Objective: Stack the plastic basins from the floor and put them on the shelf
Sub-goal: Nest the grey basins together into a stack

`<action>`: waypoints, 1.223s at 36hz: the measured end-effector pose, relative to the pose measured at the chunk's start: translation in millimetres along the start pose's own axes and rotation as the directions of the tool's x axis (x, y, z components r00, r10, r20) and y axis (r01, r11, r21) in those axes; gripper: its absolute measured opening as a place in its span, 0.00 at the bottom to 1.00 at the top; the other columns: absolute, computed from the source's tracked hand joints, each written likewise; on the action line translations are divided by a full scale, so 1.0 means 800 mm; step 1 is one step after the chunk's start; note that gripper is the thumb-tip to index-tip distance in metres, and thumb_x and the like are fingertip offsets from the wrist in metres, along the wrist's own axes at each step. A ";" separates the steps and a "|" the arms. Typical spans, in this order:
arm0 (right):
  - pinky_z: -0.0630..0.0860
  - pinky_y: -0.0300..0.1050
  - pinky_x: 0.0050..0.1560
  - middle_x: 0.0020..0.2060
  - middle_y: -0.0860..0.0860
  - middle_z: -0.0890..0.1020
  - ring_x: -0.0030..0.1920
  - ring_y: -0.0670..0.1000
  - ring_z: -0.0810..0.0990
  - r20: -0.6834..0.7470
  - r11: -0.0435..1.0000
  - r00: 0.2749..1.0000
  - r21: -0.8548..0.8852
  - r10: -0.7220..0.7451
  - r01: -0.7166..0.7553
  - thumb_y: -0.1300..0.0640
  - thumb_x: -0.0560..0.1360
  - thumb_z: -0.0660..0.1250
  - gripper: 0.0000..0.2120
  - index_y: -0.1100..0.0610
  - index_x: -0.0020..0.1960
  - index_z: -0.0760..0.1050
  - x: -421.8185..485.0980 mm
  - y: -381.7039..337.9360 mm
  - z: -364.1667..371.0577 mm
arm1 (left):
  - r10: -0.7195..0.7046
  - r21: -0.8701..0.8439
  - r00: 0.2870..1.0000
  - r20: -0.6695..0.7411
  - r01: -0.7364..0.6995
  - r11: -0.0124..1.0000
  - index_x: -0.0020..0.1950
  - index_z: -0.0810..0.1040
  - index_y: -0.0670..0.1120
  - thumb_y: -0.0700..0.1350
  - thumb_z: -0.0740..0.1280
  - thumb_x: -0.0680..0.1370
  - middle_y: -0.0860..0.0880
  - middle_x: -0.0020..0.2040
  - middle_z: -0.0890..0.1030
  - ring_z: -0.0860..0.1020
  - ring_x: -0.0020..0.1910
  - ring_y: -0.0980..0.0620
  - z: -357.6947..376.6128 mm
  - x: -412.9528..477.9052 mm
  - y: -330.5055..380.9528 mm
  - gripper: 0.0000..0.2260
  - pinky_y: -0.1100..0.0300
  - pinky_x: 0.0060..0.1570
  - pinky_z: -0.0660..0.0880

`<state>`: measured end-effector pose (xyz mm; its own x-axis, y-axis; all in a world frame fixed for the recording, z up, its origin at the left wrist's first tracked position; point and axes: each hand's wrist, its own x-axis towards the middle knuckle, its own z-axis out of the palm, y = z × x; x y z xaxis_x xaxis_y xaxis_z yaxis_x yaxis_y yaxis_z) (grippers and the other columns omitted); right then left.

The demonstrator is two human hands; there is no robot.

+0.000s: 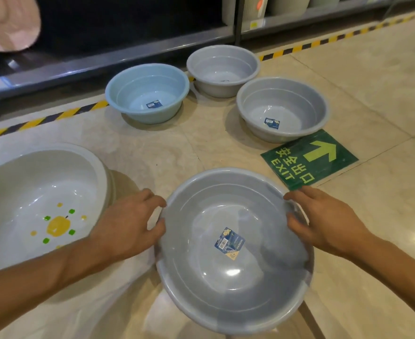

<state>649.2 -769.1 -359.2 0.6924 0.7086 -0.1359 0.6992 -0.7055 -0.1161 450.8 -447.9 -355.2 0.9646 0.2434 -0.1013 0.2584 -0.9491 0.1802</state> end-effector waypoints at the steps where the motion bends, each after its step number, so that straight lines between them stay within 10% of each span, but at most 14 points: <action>1: 0.79 0.41 0.48 0.59 0.47 0.78 0.52 0.49 0.77 0.010 0.999 0.999 -0.034 -0.036 0.037 0.42 0.76 0.62 0.22 0.47 0.69 0.72 0.012 -0.007 -0.012 | -0.010 0.027 1.000 0.014 0.010 1.000 0.62 0.80 0.53 0.63 0.54 0.75 0.52 0.55 0.80 0.81 0.52 0.48 -0.010 0.011 0.003 0.25 0.55 0.47 0.77; 10: 0.77 0.48 0.50 0.58 0.49 0.79 0.56 0.54 0.78 0.068 0.960 0.975 -0.173 -0.210 0.218 0.44 0.79 0.59 0.19 0.49 0.66 0.71 0.122 -0.083 -0.084 | -0.101 0.176 0.989 0.112 0.080 0.981 0.71 0.72 0.53 0.58 0.58 0.81 0.51 0.66 0.77 0.75 0.62 0.48 -0.074 0.085 -0.007 0.21 0.53 0.61 0.72; 29: 0.76 0.51 0.53 0.59 0.51 0.78 0.57 0.55 0.77 0.121 0.929 0.972 -0.292 -0.199 0.227 0.44 0.79 0.58 0.19 0.50 0.66 0.70 0.290 -0.268 -0.194 | -0.148 0.000 0.989 0.019 0.148 0.989 0.67 0.72 0.54 0.58 0.58 0.81 0.53 0.65 0.78 0.75 0.64 0.49 -0.185 0.122 -0.136 0.17 0.55 0.50 0.69; 44: 0.76 0.51 0.53 0.60 0.51 0.79 0.57 0.57 0.77 0.094 0.951 0.982 -0.250 -0.165 0.184 0.45 0.78 0.59 0.18 0.50 0.66 0.72 0.274 -0.172 -0.159 | -0.171 0.067 0.983 0.060 0.167 0.984 0.66 0.74 0.53 0.57 0.61 0.81 0.51 0.61 0.80 0.78 0.59 0.48 -0.182 0.152 -0.079 0.16 0.53 0.56 0.78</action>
<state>727.6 -514.9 -248.2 0.5474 0.8110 -0.2066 0.8366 -0.5366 0.1101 559.2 -329.5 -236.2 0.9014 0.3896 -0.1891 0.4117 -0.9063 0.0953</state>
